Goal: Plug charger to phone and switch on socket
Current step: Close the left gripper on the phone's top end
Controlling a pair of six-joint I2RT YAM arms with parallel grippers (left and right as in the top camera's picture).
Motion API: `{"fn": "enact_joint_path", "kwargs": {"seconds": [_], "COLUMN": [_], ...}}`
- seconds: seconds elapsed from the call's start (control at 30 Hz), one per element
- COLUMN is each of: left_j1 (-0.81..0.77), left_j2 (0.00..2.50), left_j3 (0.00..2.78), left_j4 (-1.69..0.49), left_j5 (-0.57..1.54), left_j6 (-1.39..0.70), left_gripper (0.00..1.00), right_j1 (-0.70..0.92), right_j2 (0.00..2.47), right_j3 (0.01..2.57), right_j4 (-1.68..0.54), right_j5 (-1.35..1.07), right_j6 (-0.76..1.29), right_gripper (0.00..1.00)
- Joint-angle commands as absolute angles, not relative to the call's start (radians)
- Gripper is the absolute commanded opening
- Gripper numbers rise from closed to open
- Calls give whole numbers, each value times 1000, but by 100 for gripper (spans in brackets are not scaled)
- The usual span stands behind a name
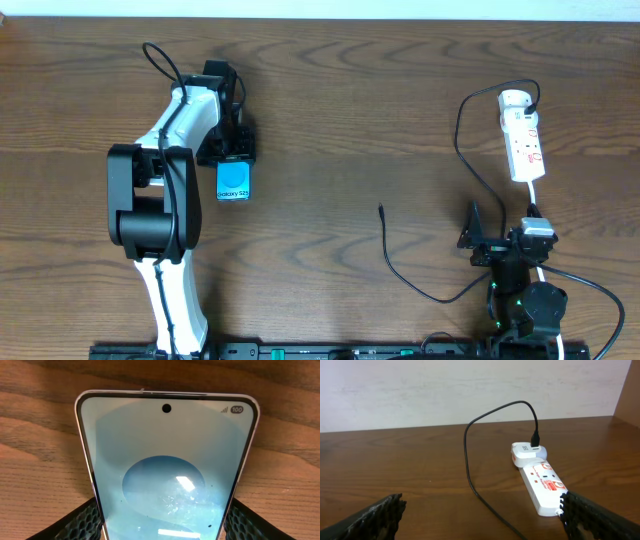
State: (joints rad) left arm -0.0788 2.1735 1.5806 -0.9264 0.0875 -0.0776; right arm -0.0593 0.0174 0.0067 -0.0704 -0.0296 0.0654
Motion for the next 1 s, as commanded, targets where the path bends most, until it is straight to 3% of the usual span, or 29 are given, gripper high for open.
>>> {"fn": "enact_joint_path", "kwargs": {"seconds": [0.0,0.27,0.63,0.97], "left_j1": [-76,-76,-76,-76], "left_j2": [2188,2188,2188,2188], "left_j3": [1559,1559,1559,1559], "left_j4": [-933,-932,-920,-921], "left_j5": [96,96,96,96], "left_j6": [-75,-75,-76,-76], "left_gripper": [66,46,8,7], "right_j1": [-51,-51,-51,-51], "right_j2": [12,12,12,12], "right_j3": [6,6,6,6], "right_j4": [-75,-75,-75,-75], "right_j5": [-28,-28,-28,-28], "right_j6": [78,78,78,78], "right_gripper": [99,99,99,99]}}
